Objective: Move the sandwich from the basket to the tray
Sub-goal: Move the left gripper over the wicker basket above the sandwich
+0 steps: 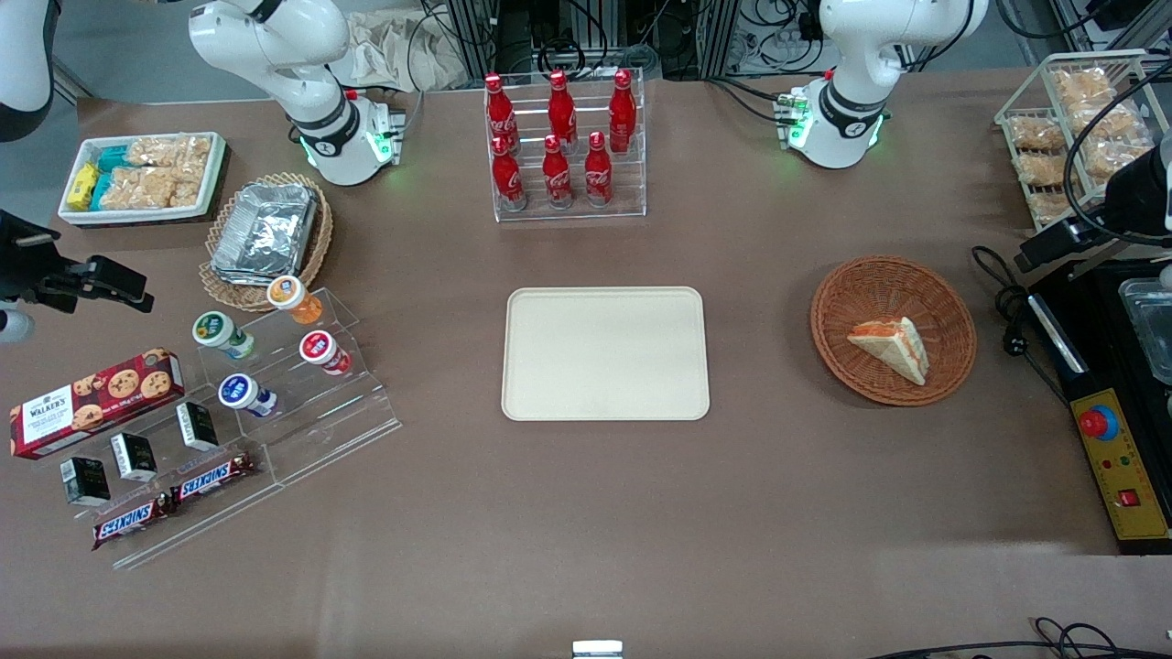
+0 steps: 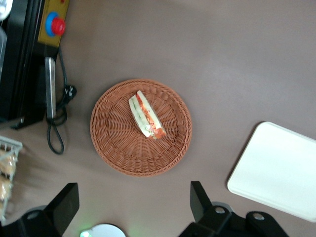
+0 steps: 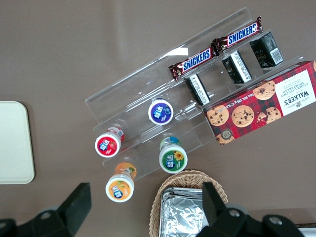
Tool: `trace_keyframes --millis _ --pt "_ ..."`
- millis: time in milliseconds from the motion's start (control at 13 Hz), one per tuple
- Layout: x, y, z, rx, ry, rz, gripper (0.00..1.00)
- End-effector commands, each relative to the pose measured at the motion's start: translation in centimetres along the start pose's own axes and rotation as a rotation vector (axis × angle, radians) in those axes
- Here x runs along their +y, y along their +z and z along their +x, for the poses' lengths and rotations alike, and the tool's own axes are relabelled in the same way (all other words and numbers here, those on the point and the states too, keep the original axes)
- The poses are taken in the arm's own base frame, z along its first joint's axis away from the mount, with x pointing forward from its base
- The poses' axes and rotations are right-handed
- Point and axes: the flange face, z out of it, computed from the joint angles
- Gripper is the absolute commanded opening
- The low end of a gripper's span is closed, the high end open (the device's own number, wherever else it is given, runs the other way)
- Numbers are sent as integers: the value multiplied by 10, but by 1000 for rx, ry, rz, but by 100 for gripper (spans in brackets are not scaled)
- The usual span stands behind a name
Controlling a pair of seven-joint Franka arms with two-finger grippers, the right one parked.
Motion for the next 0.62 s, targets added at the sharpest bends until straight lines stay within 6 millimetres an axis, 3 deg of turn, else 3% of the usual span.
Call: trace_keyframes --millis 0,308,538 --pt "-11 20 -13 8 -176 -3 100" --pt "-24 78 -36 49 -312 -12 100" --pt "-23 118 -39 41 -392 -8 100"
